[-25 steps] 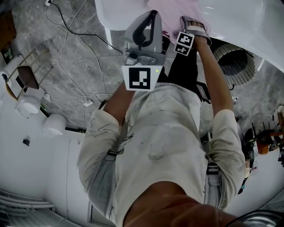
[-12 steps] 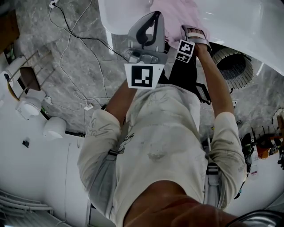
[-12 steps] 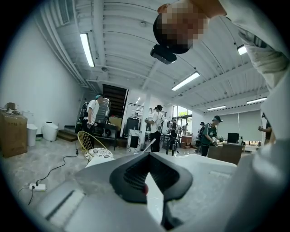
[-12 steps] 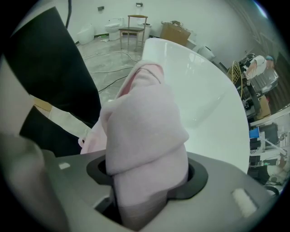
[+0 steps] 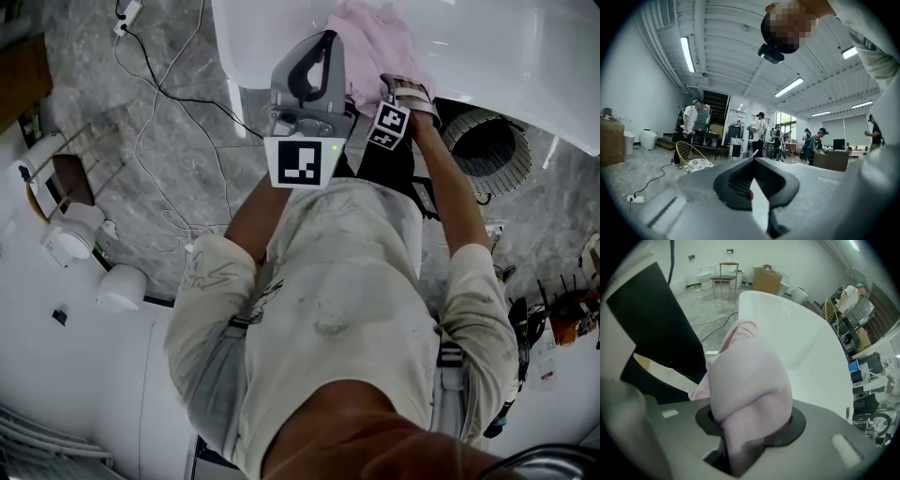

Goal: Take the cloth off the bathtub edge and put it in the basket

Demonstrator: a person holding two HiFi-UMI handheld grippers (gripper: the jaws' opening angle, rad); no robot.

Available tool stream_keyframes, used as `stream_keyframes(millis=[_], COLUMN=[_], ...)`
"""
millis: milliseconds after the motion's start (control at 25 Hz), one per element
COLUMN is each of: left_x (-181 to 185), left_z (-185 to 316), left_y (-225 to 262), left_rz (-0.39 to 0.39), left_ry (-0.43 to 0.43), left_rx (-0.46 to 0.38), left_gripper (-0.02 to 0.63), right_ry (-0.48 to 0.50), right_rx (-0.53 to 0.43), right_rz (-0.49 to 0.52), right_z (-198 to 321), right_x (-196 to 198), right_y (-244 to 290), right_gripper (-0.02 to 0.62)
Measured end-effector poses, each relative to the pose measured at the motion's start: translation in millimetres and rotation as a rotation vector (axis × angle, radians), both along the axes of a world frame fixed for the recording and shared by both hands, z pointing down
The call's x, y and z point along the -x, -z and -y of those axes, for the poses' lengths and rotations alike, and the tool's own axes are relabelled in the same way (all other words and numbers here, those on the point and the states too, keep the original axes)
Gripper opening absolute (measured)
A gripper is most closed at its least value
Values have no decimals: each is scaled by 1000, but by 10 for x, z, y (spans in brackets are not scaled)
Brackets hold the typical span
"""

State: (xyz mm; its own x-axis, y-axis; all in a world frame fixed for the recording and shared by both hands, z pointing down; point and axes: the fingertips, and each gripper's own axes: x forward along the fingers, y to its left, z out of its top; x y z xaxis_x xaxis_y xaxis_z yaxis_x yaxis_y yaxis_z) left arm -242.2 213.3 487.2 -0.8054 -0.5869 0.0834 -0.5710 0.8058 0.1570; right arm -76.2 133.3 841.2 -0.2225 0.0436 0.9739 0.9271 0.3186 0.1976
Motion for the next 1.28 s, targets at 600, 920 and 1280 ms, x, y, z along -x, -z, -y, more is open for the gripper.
stream_keyframes(millis=[600, 920, 1280], left_x=[-168, -211, -224], left_z=[124, 36, 2], left_y=[651, 946, 1348], left_rz=[86, 145, 219], left_ry=[-24, -12, -14], left_rx=[-31, -22, -28], left_gripper=[0, 0, 0], right_ry=[-281, -477, -671], right_rx=[122, 246, 433], right_rz=[138, 303, 535], right_z=[114, 270, 489], right_x=[53, 268, 659], right_y=[790, 1609, 2816], right_gripper=[48, 46, 46])
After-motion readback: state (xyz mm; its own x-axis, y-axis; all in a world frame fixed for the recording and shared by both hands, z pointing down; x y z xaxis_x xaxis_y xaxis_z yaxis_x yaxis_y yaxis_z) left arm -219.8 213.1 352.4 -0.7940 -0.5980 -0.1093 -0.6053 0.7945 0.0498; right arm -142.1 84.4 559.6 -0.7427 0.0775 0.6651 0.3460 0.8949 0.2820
